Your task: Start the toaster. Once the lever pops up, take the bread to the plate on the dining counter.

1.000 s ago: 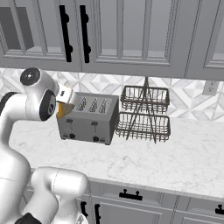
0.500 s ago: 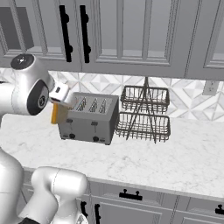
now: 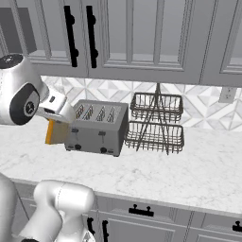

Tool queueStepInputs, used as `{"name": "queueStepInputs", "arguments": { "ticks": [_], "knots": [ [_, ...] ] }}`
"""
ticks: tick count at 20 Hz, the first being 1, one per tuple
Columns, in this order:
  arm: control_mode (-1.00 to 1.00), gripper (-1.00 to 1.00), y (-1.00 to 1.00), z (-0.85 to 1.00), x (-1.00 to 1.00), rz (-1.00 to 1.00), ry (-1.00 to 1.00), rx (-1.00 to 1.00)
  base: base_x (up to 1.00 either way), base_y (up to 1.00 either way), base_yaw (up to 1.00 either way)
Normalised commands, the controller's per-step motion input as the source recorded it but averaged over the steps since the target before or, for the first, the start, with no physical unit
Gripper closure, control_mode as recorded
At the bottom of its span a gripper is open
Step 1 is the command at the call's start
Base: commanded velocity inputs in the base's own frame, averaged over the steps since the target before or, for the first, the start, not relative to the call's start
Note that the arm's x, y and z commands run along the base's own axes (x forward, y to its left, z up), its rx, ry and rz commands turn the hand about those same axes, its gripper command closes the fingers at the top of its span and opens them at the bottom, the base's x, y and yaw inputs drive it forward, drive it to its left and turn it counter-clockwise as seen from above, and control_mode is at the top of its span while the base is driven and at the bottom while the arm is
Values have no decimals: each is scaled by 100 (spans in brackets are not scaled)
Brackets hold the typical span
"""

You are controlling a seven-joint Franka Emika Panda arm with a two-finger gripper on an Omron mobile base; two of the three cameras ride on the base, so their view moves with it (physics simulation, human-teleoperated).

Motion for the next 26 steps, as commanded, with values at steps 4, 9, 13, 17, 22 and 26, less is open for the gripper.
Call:
{"name": "queueStepInputs", "arguments": {
  "ticks": [4, 9, 13, 17, 22, 26],
  "knots": [
    [100, 100, 0, 0, -43, -1, 0, -2, -28, -6, -2],
    [100, 100, 0, 0, 0, 0, 0, 0, -56, -69, -20],
    [100, 100, 0, 0, 0, 0, 0, 0, -3, -90, -67],
    [100, 100, 0, 0, 0, 0, 0, 0, 0, -59, -83],
    [100, 100, 0, 0, 0, 0, 0, 0, 0, -75, -79],
    [100, 100, 0, 0, 0, 0, 0, 0, 0, -84, -75]
  ]
}}
